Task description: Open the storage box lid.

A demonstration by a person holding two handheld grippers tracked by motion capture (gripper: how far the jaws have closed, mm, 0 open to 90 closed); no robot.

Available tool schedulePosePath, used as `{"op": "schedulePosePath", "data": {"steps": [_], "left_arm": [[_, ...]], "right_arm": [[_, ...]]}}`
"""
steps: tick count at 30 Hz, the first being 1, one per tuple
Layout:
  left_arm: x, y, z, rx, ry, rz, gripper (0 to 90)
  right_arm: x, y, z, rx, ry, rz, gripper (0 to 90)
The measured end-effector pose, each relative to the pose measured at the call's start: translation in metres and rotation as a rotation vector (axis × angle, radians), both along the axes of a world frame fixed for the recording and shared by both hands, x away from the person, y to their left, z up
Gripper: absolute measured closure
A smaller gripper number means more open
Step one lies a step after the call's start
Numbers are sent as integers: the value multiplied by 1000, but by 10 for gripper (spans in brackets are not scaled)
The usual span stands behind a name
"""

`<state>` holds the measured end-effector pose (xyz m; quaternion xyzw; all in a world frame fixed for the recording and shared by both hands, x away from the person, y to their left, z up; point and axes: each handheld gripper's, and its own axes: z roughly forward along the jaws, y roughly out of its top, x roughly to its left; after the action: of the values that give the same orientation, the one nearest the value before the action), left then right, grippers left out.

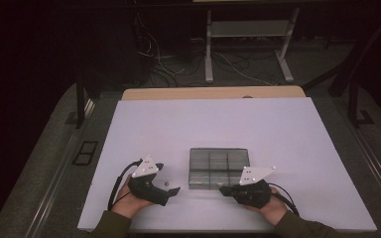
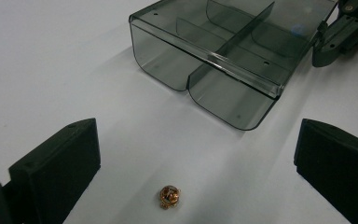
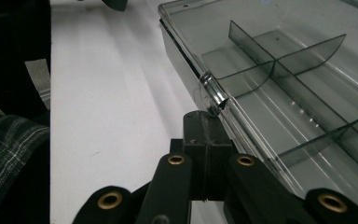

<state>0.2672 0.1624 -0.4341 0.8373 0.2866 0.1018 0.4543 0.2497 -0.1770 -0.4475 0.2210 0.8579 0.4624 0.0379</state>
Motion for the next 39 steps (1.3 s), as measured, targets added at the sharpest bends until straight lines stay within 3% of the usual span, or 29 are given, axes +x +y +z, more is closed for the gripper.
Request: {"op": "schedulePosePath", "data": {"steps": [4, 8, 16, 17, 18, 25, 33, 39], "left_arm": [[0, -1, 0, 1, 2, -3, 0], [-1, -2, 1, -35, 10, -18, 48], [-5, -9, 3, -100, 27, -86, 319], [-5, -10, 4, -102, 32, -90, 416], [-5, -11, 5, -105, 34, -92, 416], [-3, -14, 7, -129, 54, -119, 691], [-1, -22, 5, -137, 71, -152, 851], [-1, -23, 6, -140, 66, -149, 890]], "right_arm": [[-1, -1, 3, 13, -8, -7, 896], [-1, -2, 4, 14, -9, -8, 896], [0, -5, 10, 37, -27, -13, 896], [-1, -5, 12, 40, -23, -17, 896], [-1, -5, 12, 40, -23, -17, 896], [-1, -7, 14, 48, -26, -19, 896], [0, -7, 15, 54, -32, -21, 896], [-1, -8, 16, 54, -34, -16, 896]]}}
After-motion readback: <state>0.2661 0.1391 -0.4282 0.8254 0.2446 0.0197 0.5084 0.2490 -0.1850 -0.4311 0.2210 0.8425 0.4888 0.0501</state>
